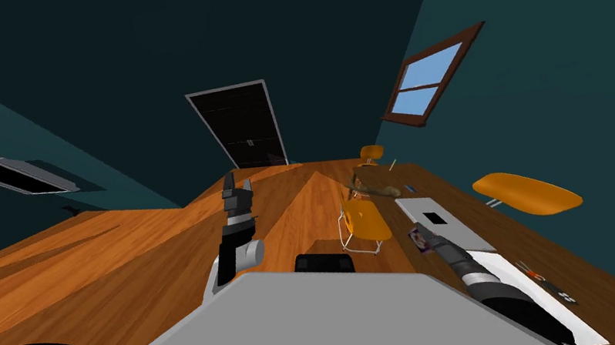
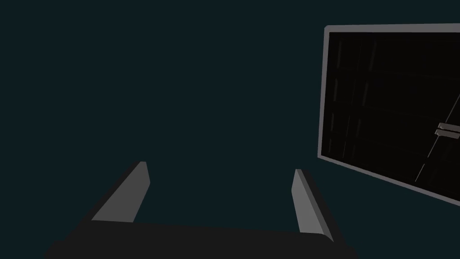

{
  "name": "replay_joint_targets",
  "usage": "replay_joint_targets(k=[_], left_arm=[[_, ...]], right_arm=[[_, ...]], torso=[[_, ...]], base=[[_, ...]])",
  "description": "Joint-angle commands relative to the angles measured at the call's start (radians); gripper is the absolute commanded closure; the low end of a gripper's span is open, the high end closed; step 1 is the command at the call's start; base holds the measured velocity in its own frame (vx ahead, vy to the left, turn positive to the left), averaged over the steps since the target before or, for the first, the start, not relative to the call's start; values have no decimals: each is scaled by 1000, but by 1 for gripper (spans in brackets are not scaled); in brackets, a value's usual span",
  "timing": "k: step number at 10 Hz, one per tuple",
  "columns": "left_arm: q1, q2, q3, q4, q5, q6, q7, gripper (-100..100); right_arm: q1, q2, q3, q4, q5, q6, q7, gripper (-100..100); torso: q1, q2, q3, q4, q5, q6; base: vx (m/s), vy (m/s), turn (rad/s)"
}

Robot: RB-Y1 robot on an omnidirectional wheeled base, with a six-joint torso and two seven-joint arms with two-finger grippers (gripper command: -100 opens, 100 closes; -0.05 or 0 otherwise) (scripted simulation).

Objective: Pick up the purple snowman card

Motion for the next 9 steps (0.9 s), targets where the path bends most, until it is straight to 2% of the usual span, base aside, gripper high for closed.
replay_joint_targets(k=[1,5,9], left_arm=[[0,0,0,0,0,0,0,0],[0,0,0,0,0,0,0,0],[0,0,0,0,0,0,0,0]], right_arm=[[33,-50,-6,22,9,22,21,-100],[103,-158,-8,113,40,53,76,-100],[173,-259,0,206,75,76,124,-100]], torso=[[0,0,0,0,0,0],[0,-3,-1,-1,0,0],[-3,-6,-4,-1,0,0]], base=[[-4,82,160],[23,70,126],[77,33,117]])
